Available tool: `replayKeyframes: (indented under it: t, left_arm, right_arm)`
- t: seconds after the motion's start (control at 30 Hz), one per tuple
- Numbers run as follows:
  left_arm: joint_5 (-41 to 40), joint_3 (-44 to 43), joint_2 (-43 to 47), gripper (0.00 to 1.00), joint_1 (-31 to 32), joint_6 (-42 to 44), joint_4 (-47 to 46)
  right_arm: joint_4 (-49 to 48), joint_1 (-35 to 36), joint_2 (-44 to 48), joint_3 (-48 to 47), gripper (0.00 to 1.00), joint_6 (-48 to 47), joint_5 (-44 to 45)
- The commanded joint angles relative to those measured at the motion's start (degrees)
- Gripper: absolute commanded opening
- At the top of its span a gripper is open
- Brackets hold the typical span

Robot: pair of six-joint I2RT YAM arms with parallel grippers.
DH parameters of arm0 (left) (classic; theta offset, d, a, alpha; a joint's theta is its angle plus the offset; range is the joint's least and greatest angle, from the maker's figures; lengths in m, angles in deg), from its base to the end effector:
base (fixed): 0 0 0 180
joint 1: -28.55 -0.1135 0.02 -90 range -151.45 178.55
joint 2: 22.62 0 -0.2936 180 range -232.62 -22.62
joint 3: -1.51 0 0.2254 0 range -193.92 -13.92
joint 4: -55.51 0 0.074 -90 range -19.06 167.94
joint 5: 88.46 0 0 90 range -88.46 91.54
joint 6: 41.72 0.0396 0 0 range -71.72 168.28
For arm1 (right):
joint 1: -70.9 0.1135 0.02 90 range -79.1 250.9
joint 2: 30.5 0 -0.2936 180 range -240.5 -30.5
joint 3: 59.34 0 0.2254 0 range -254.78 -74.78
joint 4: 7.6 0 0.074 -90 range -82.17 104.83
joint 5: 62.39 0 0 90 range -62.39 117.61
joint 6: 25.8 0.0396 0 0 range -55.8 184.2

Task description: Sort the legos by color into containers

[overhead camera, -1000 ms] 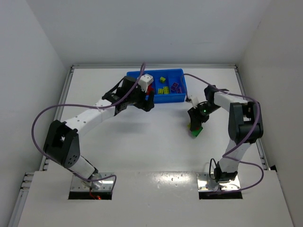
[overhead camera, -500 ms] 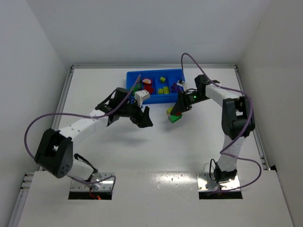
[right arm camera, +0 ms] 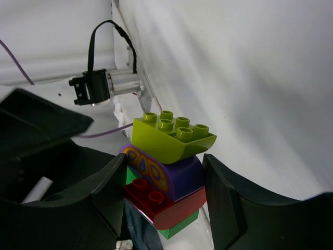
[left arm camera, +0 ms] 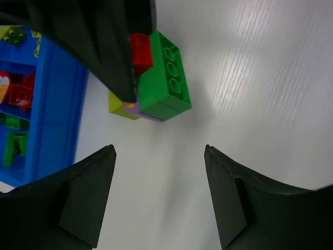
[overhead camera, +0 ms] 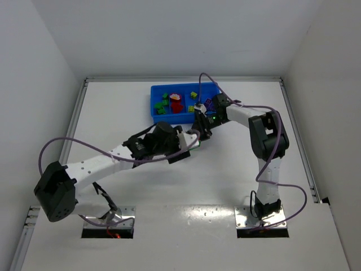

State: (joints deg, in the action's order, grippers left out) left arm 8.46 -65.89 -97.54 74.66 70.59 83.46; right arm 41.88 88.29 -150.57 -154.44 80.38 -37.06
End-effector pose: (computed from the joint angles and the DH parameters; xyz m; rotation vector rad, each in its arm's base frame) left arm 0.1764 -0.1902 0.3017 1.2979 1.7868 -0.3652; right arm 0.3670 0.1525 0.1848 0.2482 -2.5570 -1.6521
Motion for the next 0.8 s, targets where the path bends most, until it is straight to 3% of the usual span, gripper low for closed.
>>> replayKeyframes:
  t: [0.0, 0.23, 0.47, 0.77]
  left_arm:
    - [-9.9, 3.17, 3.54, 0.75, 3.72, 11.7, -1.34]
    - [-12.71, 8.63, 7.77, 0.72, 13.3, 20.05, -7.92]
    - [-14.74, 9.78, 6.37, 0.71, 14.54, 24.44, -17.07]
    - [-13.6, 6.17, 0.92, 0.71, 15.68, 26.21, -17.08]
  right_arm:
    - [-1.87, 0.45, 1.32, -1.9, 0.07, 5.08, -1.17]
    - [-3.71, 0.45, 4.14, 0.9, 0.08, 8.15, 0.86]
    - [-6.36, 0.45, 6.78, 4.24, 0.09, 12.11, 0.86]
    - [-10.13, 0.98, 9.24, 6.53, 0.09, 16.15, -1.69]
